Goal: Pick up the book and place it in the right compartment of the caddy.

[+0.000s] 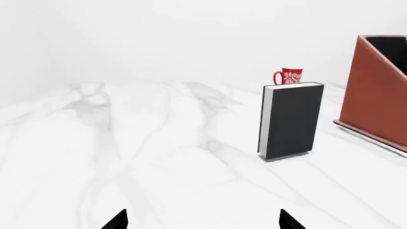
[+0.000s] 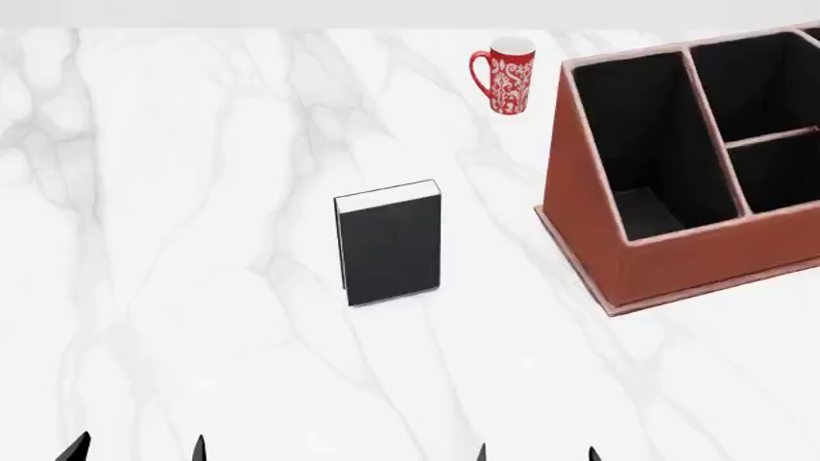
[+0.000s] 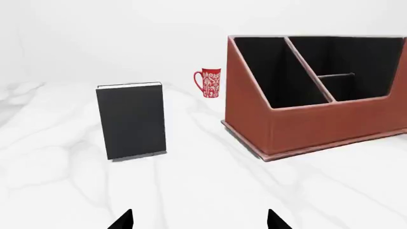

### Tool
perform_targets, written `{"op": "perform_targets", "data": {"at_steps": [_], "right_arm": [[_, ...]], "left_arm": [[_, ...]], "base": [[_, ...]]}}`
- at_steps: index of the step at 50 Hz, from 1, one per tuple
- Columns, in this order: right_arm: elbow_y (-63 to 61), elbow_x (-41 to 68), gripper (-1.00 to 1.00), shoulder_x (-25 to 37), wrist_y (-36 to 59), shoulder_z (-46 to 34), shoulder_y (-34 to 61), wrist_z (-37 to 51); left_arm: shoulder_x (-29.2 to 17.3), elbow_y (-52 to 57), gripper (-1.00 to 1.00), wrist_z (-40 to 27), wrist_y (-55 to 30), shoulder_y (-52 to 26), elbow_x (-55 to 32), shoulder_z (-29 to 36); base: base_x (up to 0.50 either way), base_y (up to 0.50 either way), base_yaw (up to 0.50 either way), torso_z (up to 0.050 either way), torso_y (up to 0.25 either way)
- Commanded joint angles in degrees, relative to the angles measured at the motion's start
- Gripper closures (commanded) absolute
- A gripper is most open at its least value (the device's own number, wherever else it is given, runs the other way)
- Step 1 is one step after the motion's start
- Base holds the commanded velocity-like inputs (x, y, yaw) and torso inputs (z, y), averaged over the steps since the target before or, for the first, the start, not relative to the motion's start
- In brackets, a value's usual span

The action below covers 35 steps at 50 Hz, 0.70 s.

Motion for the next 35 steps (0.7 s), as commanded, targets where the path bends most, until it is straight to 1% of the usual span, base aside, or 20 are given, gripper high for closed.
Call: {"op": "perform_targets", "data": {"at_steps": [1,9,24,35], "right_arm": [[0.1,0.4,-1.00,0.9,-0.6,-1.3,-0.1,1.3],[-0.2,2.2,-1.00,2.5,-1.9,-3.3,-0.7,2.0],[-1.1,4.5,-1.00,4.1,-0.9,-5.0,-0.8,2.6],[-1.5,5.3,-1.00,4.9,-0.6,-5.9,-0.8,3.3]], "left_arm": [[-0.9,-0.2,-1.00,-1.0,0.0,-0.1,-0.9,1.0],[-2.3,-0.5,-1.00,-2.5,0.3,-0.1,-2.3,2.9],[-3.8,-0.6,-1.00,-4.2,0.6,-0.3,-3.8,4.6],[-4.6,-0.7,-1.00,-5.1,0.9,-0.3,-4.3,5.7]], "base": [[0.00,0.00,0.00,0.000,0.000],[0.00,0.00,0.00,0.000,0.000],[0.00,0.00,0.00,0.000,0.000],[0.00,-0.47,0.00,0.000,0.000]]}}
